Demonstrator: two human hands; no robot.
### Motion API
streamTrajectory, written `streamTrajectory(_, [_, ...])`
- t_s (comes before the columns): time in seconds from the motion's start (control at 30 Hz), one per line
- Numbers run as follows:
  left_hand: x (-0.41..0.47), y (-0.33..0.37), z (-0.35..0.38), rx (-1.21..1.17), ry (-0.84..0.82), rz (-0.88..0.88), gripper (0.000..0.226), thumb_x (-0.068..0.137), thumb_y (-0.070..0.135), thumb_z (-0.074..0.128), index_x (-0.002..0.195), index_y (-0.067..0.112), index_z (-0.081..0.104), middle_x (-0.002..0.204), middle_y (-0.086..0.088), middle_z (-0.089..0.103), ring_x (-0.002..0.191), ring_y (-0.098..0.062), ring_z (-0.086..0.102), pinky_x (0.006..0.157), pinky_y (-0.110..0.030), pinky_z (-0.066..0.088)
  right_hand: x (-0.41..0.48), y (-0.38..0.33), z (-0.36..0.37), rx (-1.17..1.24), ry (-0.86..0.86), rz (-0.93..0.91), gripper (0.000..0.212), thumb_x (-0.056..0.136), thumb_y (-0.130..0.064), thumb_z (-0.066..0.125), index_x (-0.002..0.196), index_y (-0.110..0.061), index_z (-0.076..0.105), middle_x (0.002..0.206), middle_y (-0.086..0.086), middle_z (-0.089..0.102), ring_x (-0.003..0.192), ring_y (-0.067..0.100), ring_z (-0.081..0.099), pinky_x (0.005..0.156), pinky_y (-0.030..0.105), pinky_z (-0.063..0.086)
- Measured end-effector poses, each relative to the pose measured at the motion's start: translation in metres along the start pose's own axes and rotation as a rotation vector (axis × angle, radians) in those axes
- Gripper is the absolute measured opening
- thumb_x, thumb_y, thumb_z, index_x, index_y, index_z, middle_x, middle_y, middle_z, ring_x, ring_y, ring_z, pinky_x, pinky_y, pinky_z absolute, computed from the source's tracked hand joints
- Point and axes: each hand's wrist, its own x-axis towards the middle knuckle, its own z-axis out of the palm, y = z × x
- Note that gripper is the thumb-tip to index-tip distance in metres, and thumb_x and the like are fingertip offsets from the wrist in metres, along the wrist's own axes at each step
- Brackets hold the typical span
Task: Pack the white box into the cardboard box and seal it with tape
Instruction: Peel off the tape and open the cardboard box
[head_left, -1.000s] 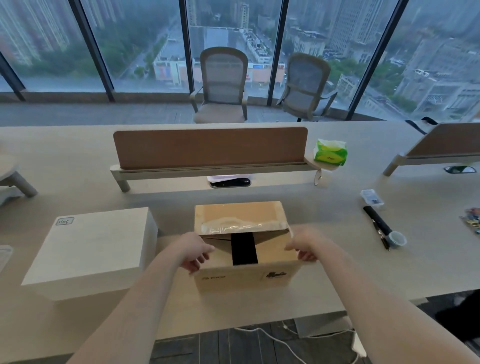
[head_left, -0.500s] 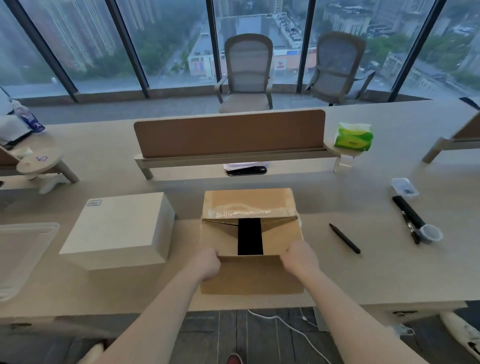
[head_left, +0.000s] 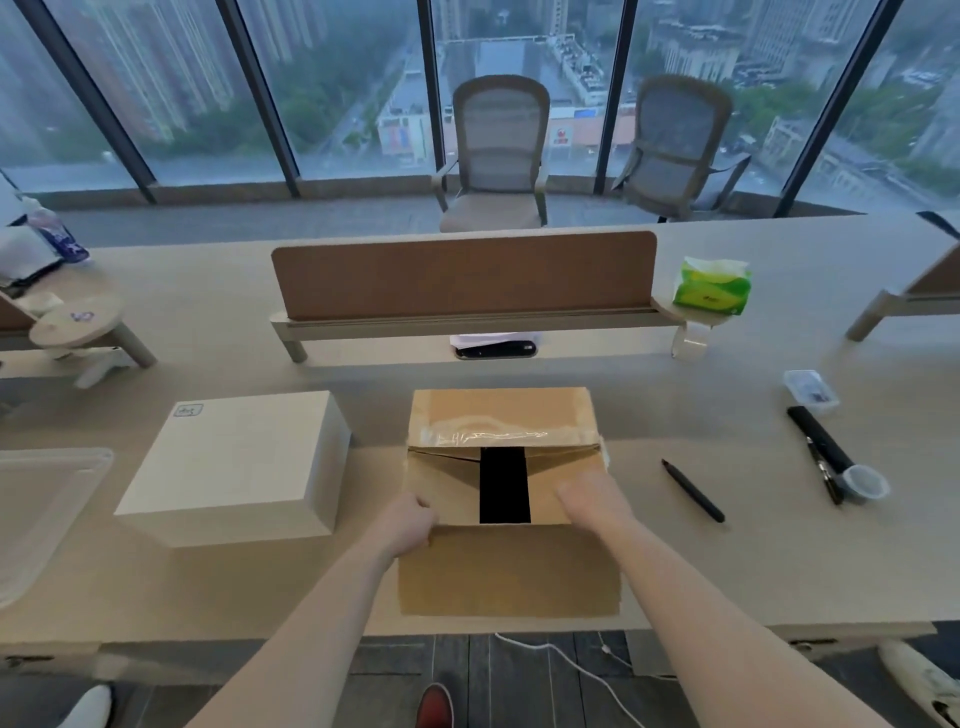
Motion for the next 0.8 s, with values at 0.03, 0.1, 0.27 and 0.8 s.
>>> streamTrajectory(0.03, [0.006,0.000,-0.005,-0.049,0.020,-0.005,0.010,0.094,0.019,0.048,0.092,0.013,0.056,0.085,-0.010,0.067,0.078,-0.025,0.067,0.080,-0.034,0.054,0.004,-0.008,0.002,0.203,-0.013,0.052,0.012,0.093,-0.019,0.051,0.087,-0.010,0.057,0.081,0.006,0.060,0.074,0.022,0.059,0.063,0.031,0.051])
streamTrajectory(0.1, [0.019,0.000,-0.016,-0.149,0.052,0.000,0.016,0.092,0.018,0.047,0.097,0.010,0.059,0.083,-0.012,0.068,0.078,-0.026,0.071,0.081,-0.041,0.058,0.011,-0.024,0.009,0.616,-0.081,0.190,0.016,0.095,-0.016,0.054,0.105,-0.003,0.058,0.091,0.011,0.062,0.079,0.025,0.064,0.072,0.033,0.058])
streamTrajectory(0.27, [0.058,0.007,-0.041,-0.266,0.084,-0.030,0.011,0.093,0.015,0.047,0.092,0.008,0.056,0.085,-0.010,0.064,0.072,-0.026,0.067,0.080,-0.040,0.059,0.039,-0.054,0.030,1.235,-0.146,0.326,0.044,0.104,-0.013,0.042,0.145,-0.001,0.037,0.138,0.029,0.048,0.115,0.040,0.060,0.089,0.041,0.056])
streamTrajectory(0.8, [0.132,0.067,-0.096,-0.408,0.027,0.211,0.025,0.095,0.007,0.038,0.092,0.008,0.063,0.099,-0.019,0.069,0.091,-0.033,0.068,0.084,-0.051,0.058,0.078,-0.122,0.000,1.173,0.188,0.198,0.030,0.102,-0.015,0.045,0.131,-0.012,0.053,0.124,0.010,0.063,0.103,0.026,0.068,0.088,0.040,0.059])
